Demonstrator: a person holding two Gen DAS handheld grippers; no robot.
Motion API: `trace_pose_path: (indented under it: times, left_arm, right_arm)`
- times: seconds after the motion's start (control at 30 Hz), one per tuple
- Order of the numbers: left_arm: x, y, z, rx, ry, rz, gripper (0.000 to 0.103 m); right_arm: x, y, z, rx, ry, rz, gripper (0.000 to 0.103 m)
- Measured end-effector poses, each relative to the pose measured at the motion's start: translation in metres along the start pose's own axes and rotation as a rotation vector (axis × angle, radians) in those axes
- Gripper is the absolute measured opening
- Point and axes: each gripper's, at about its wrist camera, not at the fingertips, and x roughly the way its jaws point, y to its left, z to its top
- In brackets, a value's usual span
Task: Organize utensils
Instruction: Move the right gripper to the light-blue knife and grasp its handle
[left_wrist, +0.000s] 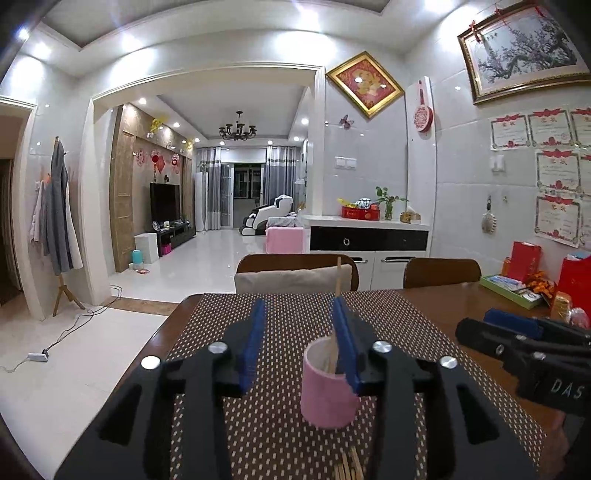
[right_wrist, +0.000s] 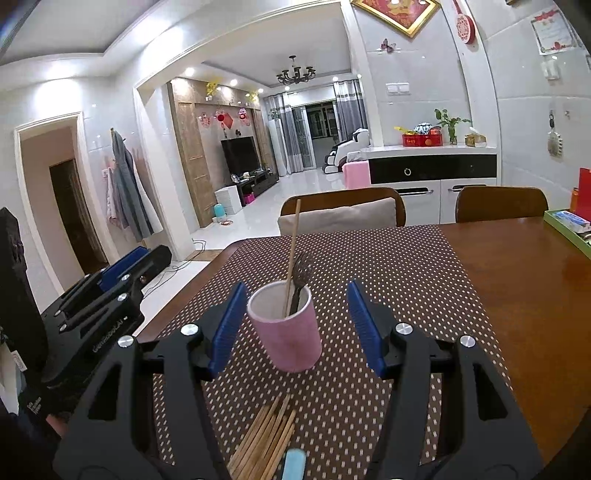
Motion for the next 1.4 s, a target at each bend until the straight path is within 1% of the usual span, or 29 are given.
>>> trace_pose_path:
  times: [0.07, 0.13, 0.23, 0.37, 0.47, 0.63, 0.8, 0.9, 1.07, 1.2, 1.23, 1.3, 1.33, 1.37, 1.4]
  left_arm:
    - [-0.012, -0.002, -0.004, 0.015, 0.005, 0.001, 0.043]
    - [-0.027, -0.002, -0.01, 0.028, 0.013, 0.004, 0.049]
    - [-0.045, 0.0, -0.021, 0.038, 0.034, -0.006, 0.053]
    - [-0.062, 0.0, -0.036, 0.06, 0.063, -0.015, 0.056]
    - [-0.067, 0.0, -0.048, 0.062, 0.094, -0.029, 0.058]
    - [-0.073, -0.003, -0.074, 0.093, 0.154, -0.046, 0.059]
    - [-0.071, 0.0, -0.098, 0.089, 0.224, -0.057, 0.059]
    - [-0.069, 0.001, -0.11, 0.089, 0.257, -0.054, 0.059]
    - [-0.062, 0.006, -0.128, 0.073, 0.326, -0.055, 0.061]
    - [-0.054, 0.009, -0.142, 0.064, 0.388, -0.056, 0.062]
    - [-0.052, 0.008, -0.146, 0.064, 0.4, -0.056, 0.062]
    - [-0.048, 0.007, -0.149, 0.065, 0.425, -0.063, 0.064]
    - [-0.045, 0.007, -0.151, 0.064, 0.442, -0.07, 0.067]
    - [-0.043, 0.006, -0.151, 0.062, 0.454, -0.077, 0.067]
    - [-0.04, 0.005, -0.153, 0.059, 0.474, -0.087, 0.067]
  right_arm:
    - [-0.012, 0.004, -0.007, -0.01, 0.013, 0.006, 0.061]
    - [-0.021, 0.009, -0.014, -0.023, 0.029, 0.008, 0.062]
    - [-0.032, 0.013, -0.027, -0.035, 0.053, 0.008, 0.065]
    - [-0.037, 0.016, -0.046, -0.041, 0.107, 0.009, 0.067]
    - [-0.036, 0.017, -0.062, -0.044, 0.15, 0.011, 0.067]
    - [-0.026, 0.017, -0.09, -0.05, 0.236, 0.002, 0.067]
    - [-0.013, 0.013, -0.121, -0.045, 0.324, -0.022, 0.067]
    - [-0.006, 0.012, -0.137, -0.055, 0.363, -0.043, 0.067]
    - [0.007, 0.01, -0.155, -0.069, 0.432, -0.075, 0.067]
    - [0.025, 0.008, -0.168, -0.097, 0.512, -0.12, 0.067]
    - [0.027, 0.007, -0.168, -0.09, 0.52, -0.116, 0.066]
    - [0.031, 0.012, -0.168, -0.13, 0.534, -0.13, 0.063]
    - [0.033, 0.015, -0.167, -0.149, 0.539, -0.116, 0.053]
    - [0.033, 0.016, -0.165, -0.142, 0.543, -0.097, 0.045]
    - [0.035, 0.016, -0.164, -0.135, 0.55, -0.101, 0.027]
